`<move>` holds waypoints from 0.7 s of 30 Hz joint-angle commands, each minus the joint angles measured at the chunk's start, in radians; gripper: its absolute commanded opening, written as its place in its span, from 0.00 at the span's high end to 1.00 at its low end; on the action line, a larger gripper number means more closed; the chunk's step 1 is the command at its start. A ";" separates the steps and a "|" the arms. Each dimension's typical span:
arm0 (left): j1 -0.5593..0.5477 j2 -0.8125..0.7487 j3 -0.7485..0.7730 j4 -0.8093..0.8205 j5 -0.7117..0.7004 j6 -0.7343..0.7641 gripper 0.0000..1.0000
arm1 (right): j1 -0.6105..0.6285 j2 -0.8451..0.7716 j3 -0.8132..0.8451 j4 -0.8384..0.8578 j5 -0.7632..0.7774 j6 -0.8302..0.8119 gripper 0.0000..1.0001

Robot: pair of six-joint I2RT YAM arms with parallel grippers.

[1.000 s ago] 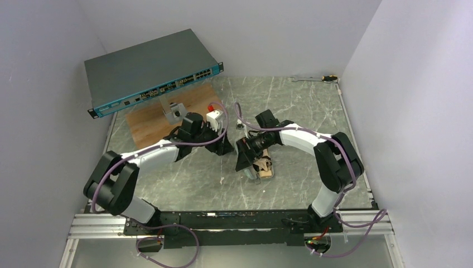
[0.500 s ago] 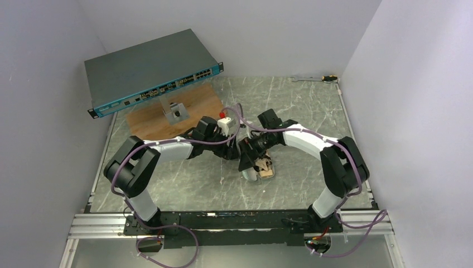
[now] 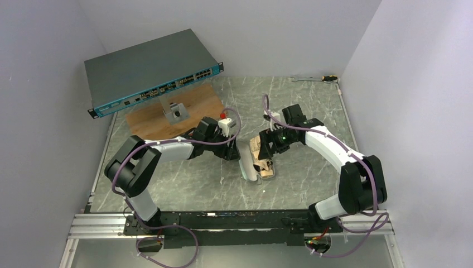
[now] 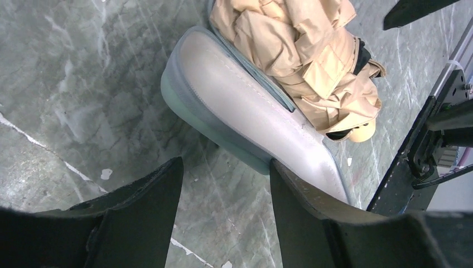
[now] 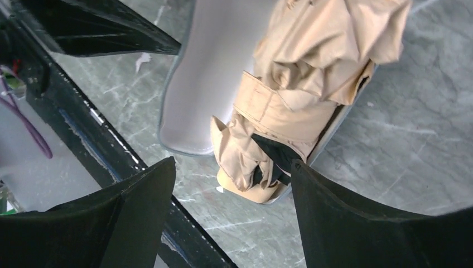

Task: Open the umbrella

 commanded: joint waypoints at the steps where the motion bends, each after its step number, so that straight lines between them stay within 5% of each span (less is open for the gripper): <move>1: -0.030 0.007 0.041 0.015 0.023 0.022 0.37 | 0.013 -0.008 -0.028 0.053 0.115 0.066 0.23; 15: -0.065 -0.036 0.035 0.001 -0.019 0.079 0.38 | 0.075 0.202 0.045 0.115 0.204 0.141 0.25; 21: -0.063 -0.057 0.027 -0.056 -0.092 0.125 0.50 | 0.081 0.249 0.040 0.114 0.298 0.121 0.47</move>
